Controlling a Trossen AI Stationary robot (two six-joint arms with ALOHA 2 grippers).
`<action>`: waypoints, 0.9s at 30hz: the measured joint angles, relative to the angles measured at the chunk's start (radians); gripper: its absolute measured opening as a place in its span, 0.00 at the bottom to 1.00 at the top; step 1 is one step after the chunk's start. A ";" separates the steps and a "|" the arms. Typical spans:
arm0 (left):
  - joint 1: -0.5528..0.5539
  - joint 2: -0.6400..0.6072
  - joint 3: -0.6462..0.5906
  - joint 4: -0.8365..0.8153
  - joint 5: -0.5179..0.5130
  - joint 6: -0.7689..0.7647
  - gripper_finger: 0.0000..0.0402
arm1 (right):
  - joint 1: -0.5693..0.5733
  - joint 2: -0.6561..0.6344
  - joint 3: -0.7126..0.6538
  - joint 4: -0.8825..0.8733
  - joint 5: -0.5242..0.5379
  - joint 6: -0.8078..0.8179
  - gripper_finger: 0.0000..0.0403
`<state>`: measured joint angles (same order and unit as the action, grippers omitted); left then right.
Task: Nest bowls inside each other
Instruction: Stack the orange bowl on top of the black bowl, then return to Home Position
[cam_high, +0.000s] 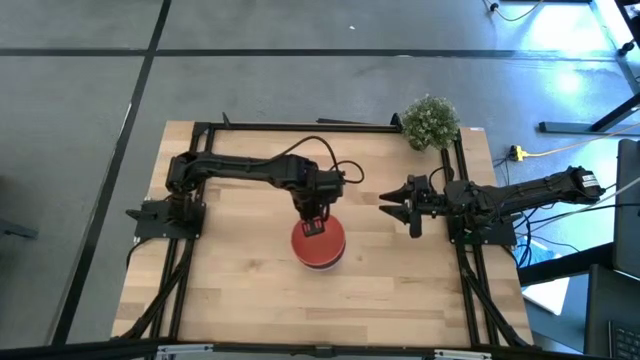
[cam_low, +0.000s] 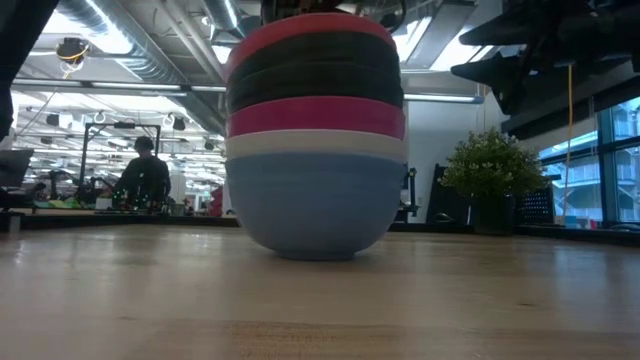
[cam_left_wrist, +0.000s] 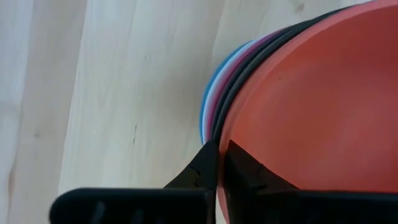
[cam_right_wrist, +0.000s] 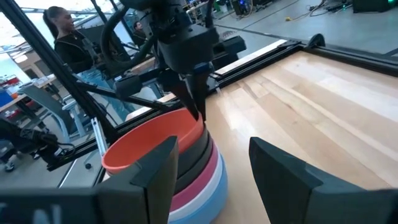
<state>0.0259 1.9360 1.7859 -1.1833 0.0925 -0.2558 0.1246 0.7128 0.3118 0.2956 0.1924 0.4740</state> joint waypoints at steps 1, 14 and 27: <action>0.000 0.001 0.000 0.008 0.001 0.001 0.02 | 0.000 0.000 0.000 -0.001 -0.003 0.000 0.50; -0.007 0.002 -0.002 0.049 0.005 -0.003 0.27 | 0.000 0.000 0.000 -0.019 -0.011 -0.008 0.50; -0.022 -0.006 0.183 -0.006 -0.032 0.030 0.28 | 0.000 0.000 0.000 -0.032 -0.013 -0.009 0.50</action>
<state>0.0040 1.9302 1.9688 -1.1891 0.0606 -0.2256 0.1247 0.7128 0.3115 0.2638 0.1799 0.4648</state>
